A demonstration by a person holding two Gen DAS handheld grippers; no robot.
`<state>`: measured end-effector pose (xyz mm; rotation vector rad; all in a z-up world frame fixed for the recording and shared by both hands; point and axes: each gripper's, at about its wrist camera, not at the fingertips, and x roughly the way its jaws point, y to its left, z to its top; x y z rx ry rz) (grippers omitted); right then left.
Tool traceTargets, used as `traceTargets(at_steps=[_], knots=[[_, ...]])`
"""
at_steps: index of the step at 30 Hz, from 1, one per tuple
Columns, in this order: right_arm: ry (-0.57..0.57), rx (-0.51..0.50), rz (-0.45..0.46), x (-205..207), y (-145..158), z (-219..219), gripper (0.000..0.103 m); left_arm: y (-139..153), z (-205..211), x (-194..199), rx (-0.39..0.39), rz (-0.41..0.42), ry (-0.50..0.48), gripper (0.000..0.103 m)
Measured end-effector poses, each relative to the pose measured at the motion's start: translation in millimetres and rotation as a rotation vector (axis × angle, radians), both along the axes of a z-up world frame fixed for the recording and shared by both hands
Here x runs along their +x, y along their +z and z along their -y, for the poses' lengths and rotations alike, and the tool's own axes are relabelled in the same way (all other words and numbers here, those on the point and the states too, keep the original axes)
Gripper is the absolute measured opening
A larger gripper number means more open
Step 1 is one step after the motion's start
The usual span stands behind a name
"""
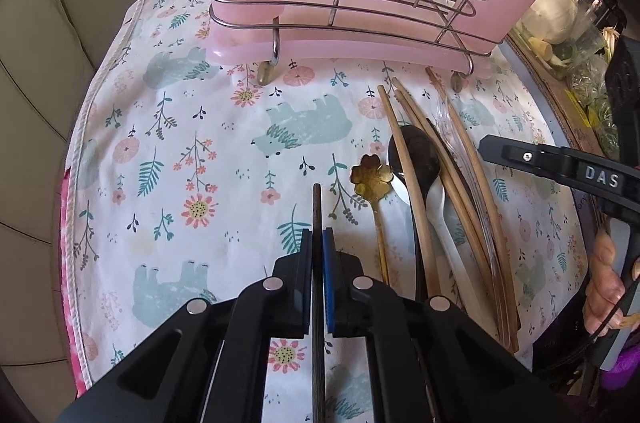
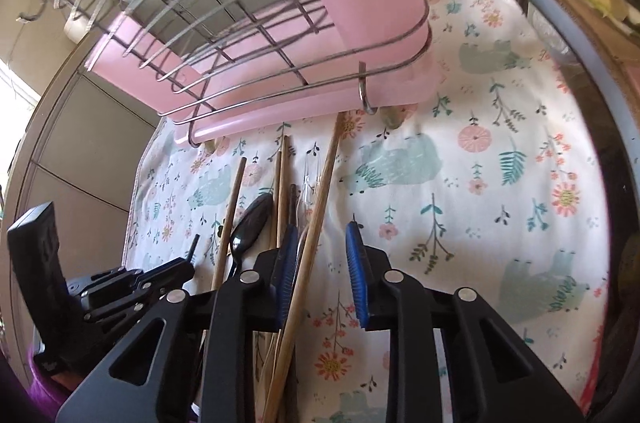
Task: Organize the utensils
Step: 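Lower the right tool onto a wooden chopstick and close it while the left tool grasps another chopstick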
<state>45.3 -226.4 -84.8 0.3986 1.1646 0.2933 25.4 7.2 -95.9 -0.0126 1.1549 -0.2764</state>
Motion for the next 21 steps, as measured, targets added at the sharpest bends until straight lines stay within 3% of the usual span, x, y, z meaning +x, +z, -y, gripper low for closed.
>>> traceTargets(at_steps=[5,13,21], knots=[[-0.021,0.098,-0.074,8,-16,2,0.009,4,-5,-2,-0.016,0.01,0.007,0.004],[-0.044,0.103,-0.083,-9,-5,22,0.007,5,-11,-3,-0.026,0.012,0.015,0.004],[-0.061,0.048,-0.13,-26,-8,35,0.007,-6,-8,-2,-0.007,-0.038,0.007,0.004]])
